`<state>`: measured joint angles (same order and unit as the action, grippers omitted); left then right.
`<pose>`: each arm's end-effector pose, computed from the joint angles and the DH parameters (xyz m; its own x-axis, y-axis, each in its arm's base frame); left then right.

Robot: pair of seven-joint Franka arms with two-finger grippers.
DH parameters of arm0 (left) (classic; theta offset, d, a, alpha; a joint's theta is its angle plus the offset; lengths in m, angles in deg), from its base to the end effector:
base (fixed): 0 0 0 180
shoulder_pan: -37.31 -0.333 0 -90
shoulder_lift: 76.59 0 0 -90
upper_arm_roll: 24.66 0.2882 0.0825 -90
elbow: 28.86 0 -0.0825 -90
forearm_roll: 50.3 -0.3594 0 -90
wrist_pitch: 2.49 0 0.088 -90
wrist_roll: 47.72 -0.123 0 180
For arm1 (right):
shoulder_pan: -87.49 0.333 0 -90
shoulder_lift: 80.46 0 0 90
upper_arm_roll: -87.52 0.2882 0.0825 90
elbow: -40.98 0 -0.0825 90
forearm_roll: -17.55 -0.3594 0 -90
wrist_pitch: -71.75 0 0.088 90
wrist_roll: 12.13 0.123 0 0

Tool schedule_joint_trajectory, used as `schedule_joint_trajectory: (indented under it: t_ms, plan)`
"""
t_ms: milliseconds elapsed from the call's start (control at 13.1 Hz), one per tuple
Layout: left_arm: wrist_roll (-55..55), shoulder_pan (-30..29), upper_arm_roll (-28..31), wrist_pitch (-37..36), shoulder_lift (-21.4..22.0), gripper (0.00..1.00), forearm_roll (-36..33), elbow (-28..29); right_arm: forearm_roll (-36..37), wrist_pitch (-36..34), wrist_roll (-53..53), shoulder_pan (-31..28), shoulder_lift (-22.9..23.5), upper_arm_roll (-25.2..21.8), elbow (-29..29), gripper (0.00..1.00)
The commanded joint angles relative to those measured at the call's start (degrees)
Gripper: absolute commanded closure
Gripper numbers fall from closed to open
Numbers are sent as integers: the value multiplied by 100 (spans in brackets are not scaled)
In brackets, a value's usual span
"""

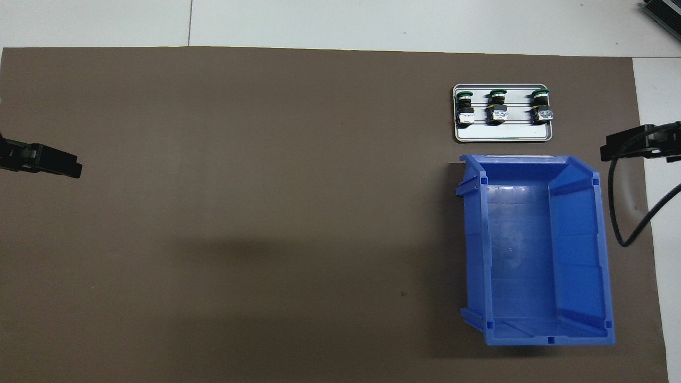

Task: Place and press button with both arms
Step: 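Reach the right gripper toward the green-capped items on the metal tray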

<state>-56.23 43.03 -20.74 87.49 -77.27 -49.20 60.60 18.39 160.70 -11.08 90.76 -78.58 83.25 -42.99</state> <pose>0.5328 -0.0193 0.5786 0.9839 -0.1790 0.0000 -0.1789 -0.9837 0.0186 0.5388 -0.0105 0.6086 0.9979 -0.0358 0.0545 -0.0368 -0.9992 0.0161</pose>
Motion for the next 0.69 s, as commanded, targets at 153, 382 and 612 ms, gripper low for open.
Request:
schedule_joint_trajectory:
  t_ms: [153, 382, 612]
  plan:
    - [-46, -53, -48, -33, 68, 0, -92, 19, -49, 200, -25, -90, -21, 31, -67, 0]
    - [-46, -45, -40, -33, 60, 0, -92, 19, -40, 833, 19, -55, 250, 40, -296, 1]
    - [-46, -53, -48, -33, 68, 0, -92, 19, -31, 1894, 36, 7, 900, 22, -375, 2]
